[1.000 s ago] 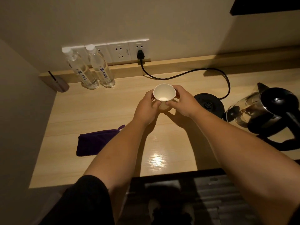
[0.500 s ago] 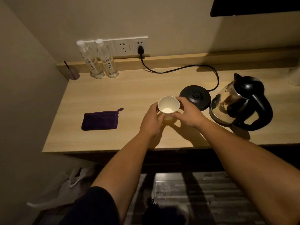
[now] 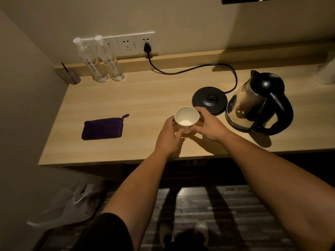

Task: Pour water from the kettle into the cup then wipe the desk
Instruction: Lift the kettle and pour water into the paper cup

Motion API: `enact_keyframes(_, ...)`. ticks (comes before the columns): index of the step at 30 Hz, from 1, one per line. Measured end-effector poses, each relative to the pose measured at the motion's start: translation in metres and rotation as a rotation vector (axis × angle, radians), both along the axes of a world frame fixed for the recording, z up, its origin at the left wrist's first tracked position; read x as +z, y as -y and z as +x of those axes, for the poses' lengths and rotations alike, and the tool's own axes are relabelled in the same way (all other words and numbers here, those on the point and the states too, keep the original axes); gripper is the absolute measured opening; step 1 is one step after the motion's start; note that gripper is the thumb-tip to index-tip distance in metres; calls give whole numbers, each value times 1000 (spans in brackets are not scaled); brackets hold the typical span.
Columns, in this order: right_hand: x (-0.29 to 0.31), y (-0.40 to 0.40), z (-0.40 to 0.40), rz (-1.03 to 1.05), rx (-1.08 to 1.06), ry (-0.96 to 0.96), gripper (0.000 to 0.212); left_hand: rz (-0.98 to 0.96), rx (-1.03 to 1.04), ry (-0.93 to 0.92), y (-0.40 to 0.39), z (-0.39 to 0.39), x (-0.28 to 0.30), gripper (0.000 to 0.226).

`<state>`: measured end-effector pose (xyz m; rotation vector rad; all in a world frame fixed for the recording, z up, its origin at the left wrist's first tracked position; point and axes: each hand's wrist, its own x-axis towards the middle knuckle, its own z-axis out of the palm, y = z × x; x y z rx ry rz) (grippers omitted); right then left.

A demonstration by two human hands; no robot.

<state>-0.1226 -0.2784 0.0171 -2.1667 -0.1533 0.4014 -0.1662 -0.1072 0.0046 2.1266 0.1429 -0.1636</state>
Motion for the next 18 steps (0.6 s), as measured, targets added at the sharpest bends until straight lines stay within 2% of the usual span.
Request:
enact_keyframes(4,1,6,1,-20,17,-35,93,-96,30,-62,-1,3,-5,84)
enact_keyframes(8,7,21,-2,-165,57,62,90,-145,24,-64,5,5,-11,98)
enact_keyframes(12,30,41,-12,-353,85,263,79,-253,44,-54,12,7,-13,98)
enact_keyframes(15,55,58,-23,-475,118,483,67,-364,93,-52,19,7,-12,87)
enact_keyframes(18,79,83,-27,-562,41,659,57,-356,123,-63,22,10,-13,75)
